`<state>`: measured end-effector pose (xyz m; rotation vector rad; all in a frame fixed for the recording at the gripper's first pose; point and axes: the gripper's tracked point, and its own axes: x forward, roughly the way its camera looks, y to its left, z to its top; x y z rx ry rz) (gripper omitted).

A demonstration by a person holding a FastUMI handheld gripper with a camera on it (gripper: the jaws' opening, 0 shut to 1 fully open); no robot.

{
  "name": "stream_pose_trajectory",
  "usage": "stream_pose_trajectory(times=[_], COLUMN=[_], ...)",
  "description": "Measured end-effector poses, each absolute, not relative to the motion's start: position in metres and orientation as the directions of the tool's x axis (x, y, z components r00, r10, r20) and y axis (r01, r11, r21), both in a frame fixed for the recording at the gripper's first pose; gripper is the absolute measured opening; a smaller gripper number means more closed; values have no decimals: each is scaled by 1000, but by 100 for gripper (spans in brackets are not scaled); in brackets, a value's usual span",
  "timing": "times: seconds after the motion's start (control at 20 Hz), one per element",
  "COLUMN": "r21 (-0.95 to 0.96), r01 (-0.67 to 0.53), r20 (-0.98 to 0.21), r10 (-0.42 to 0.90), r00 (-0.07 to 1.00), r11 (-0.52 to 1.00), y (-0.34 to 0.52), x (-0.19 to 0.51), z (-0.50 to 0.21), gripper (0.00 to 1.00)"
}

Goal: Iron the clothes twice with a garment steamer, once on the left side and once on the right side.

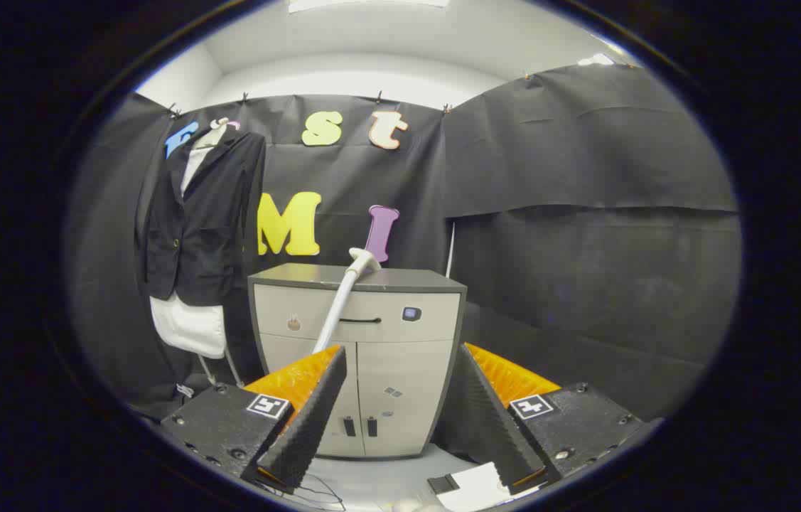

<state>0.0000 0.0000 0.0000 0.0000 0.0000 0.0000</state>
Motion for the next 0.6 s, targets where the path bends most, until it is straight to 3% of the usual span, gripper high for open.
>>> stream_pose_trajectory(times=[0.6], r21=[3], r01=[4], r20=[-7], r10=[-4], r00=[1000], r11=[1000], y=[-3], x=[-3], z=[0], gripper=[98])
